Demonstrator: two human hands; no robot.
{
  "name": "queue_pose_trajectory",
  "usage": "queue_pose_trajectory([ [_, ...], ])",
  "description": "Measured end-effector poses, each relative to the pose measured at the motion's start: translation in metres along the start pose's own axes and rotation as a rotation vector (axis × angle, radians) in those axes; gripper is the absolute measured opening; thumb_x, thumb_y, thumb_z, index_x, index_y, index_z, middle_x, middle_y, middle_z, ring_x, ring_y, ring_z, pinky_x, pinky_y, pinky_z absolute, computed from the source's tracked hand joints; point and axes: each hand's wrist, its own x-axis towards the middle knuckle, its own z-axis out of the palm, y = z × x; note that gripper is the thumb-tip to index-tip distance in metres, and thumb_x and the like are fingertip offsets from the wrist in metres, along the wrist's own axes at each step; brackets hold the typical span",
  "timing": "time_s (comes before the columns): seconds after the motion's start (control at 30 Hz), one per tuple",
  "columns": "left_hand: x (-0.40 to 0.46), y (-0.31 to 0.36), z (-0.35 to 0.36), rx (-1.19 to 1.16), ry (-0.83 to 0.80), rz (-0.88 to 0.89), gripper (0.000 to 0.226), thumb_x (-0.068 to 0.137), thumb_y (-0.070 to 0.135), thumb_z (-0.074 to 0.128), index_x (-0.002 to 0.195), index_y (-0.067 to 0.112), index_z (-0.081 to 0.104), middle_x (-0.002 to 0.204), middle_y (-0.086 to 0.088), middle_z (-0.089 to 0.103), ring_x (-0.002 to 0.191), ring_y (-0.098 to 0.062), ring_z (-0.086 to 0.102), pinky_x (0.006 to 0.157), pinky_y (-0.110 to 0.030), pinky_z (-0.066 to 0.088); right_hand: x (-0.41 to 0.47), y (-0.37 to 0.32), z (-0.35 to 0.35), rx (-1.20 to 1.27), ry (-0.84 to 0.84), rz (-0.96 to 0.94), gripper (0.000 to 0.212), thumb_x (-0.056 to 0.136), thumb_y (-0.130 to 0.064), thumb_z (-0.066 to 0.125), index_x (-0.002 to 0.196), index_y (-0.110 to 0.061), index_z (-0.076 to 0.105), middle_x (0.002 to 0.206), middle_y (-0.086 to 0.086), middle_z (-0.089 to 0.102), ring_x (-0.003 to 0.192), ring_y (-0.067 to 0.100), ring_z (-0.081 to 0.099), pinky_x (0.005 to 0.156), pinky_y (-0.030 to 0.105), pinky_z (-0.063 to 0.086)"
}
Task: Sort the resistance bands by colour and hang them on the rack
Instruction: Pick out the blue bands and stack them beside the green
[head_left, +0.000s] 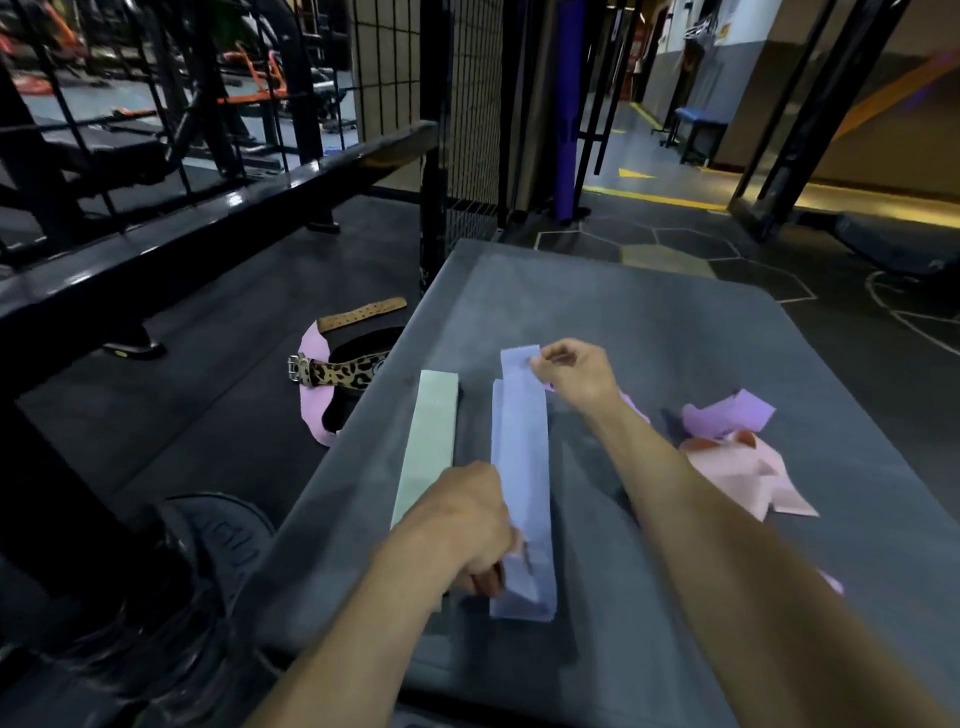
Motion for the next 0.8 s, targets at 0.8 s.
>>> queue_pose_trajectory([
  [0.8,0.009,0.011,0.016,0.529,0.054,0.054,0.021,0.098,0.027,0.059,0.116,0.017,0.057,0.12,-0.007,0.063,0.108,-0.03,0.061,0.073,-0.034,0.039,-0.002,0.042,0.031,-0.28,0.102,0.006,0.016,0.087,-0.022,0.065,0.097,-0.015,0.054,0.071,-0.004,0.062,0.074,0.019,0.06,0.074,0.028,0.045],
])
